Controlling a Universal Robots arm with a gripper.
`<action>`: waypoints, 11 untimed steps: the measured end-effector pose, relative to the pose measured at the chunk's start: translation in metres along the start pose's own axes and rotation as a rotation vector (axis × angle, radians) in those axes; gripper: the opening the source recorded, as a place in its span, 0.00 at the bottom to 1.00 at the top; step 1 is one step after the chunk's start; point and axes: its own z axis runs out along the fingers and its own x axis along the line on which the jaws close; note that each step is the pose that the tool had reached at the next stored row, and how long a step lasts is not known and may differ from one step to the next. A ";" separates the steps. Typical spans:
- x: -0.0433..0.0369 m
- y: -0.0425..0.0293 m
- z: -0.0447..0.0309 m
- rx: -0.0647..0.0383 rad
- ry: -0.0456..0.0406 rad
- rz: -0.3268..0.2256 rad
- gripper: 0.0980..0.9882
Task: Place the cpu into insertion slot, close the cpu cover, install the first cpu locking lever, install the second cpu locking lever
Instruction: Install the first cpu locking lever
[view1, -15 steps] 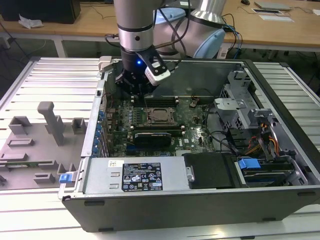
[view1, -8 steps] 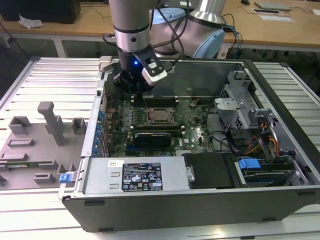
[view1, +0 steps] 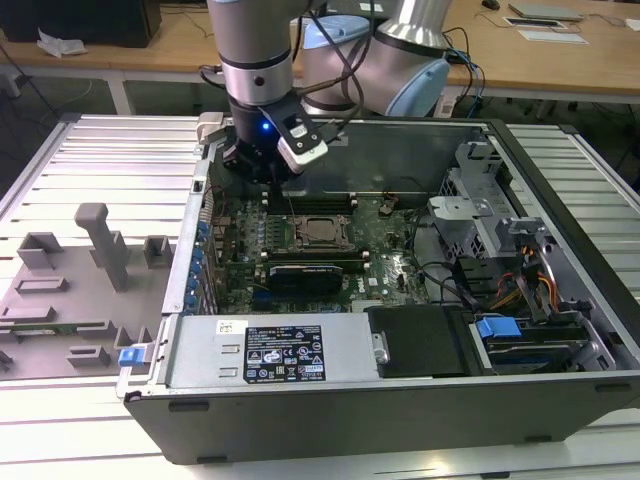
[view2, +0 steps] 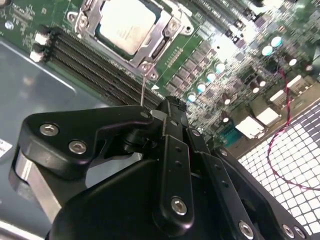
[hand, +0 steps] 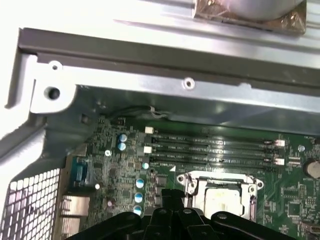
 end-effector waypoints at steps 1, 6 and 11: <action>0.0007 0.0001 -0.0001 -0.008 -0.0030 0.000 0.01; 0.0031 0.0003 -0.0003 -0.076 -0.0235 0.005 0.01; 0.0010 0.0000 0.0006 -0.085 -0.0259 0.006 0.01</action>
